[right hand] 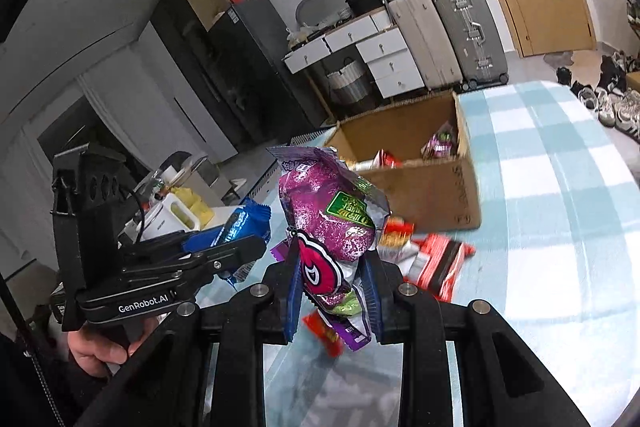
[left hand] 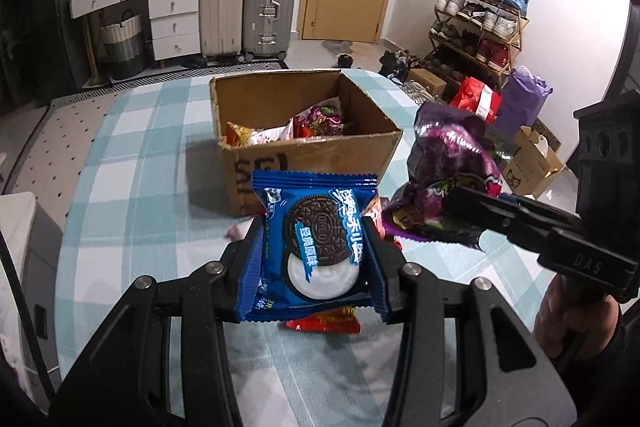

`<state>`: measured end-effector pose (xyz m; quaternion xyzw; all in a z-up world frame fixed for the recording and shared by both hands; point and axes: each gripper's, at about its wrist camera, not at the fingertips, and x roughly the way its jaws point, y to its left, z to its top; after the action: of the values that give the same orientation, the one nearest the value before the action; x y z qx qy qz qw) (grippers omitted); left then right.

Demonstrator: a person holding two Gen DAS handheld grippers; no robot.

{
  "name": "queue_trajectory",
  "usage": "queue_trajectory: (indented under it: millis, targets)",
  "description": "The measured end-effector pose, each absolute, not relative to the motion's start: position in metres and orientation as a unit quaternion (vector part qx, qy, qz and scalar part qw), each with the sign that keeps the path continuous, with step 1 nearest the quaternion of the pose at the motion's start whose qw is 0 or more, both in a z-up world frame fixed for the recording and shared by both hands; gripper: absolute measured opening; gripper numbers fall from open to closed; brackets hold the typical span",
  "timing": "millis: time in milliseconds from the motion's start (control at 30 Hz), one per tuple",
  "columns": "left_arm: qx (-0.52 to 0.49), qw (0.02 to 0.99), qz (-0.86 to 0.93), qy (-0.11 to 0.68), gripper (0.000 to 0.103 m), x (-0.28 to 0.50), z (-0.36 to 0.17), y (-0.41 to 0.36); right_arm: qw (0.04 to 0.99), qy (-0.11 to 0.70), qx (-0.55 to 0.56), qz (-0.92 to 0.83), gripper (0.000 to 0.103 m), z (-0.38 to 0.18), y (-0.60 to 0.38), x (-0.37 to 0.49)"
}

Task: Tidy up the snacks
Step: 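Carry the Oreo pack with the left gripper while the right gripper carries the purple bag over the box, then open both grippers to drop the Oreo pack and purple bag into the box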

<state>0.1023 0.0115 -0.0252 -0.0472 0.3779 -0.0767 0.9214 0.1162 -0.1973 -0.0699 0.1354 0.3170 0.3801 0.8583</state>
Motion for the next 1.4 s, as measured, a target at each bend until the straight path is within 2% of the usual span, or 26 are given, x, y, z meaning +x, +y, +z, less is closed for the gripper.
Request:
queue_trajectory:
  millis: [767, 1400]
  targets:
    - [-0.027, 0.922, -0.057, 0.383, 0.042, 0.25, 0.002, 0.035, 0.863, 0.305, 0.109, 0.388, 0.027, -0.013, -0.167, 0.235]
    - [-0.017, 0.903, -0.061, 0.424, 0.042, 0.346, -0.042, 0.045, 0.863, 0.347, 0.083, 0.358, 0.027, -0.05, -0.141, 0.316]
